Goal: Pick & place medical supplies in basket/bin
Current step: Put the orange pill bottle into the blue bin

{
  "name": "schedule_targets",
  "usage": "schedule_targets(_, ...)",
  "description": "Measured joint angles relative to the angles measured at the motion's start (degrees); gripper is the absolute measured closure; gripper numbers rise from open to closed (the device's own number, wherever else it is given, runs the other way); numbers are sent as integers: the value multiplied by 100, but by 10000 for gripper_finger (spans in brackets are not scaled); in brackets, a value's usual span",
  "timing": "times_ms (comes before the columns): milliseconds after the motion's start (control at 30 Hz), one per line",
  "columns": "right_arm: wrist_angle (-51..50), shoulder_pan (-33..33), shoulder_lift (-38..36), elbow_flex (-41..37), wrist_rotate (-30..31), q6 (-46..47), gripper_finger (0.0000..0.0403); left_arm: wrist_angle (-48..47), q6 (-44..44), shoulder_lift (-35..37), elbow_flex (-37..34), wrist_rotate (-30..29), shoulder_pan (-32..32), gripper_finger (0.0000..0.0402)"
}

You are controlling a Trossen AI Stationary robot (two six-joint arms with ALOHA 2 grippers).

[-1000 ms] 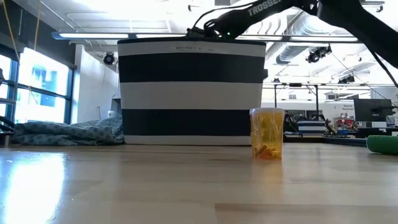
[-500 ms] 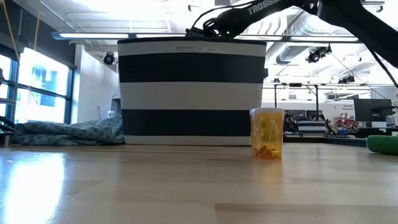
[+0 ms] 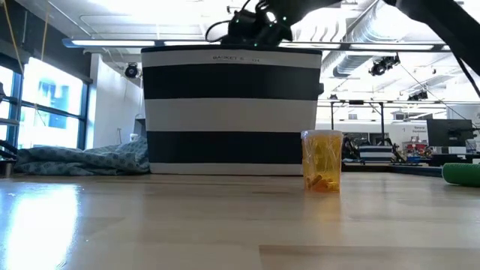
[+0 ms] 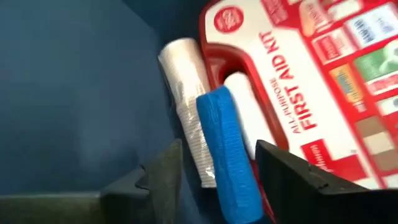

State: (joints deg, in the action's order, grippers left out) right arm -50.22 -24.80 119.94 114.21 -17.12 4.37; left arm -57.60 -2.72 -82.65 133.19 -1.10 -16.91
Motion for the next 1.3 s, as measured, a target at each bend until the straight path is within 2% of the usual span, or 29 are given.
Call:
schedule_targets(300, -371, 0, -577, 0, 61, 209, 194, 131, 18, 0, 0, 0, 0, 257)
schedule_targets(533, -413, 53, -1541, 0, 771, 465, 194, 138, 35, 0, 0, 0, 0, 257)
schedule_targets(633, -524, 192, -1924, 0, 811, 726, 194, 143, 111, 0, 0, -2, 0, 257)
schedule_targets(767, -824, 698, -2223, 7, 1072, 904, 194, 184, 175, 0, 0, -2, 0, 257)
schedule_targets(1033, -1510, 2077, -2144, -47, 1808, 1041, 194, 469, 290, 0, 0, -134, 4, 257)
schedule_targets(1167, -1541, 2549, -2149, -549, 2078, 1217, 194, 541, 574, 0, 0, -337, 4, 257)
schedule_targets(1300, -1064, 2853, -2190, -1417, 1769, 1630, 194, 490, 971, 6, 0, -220, 4, 257)
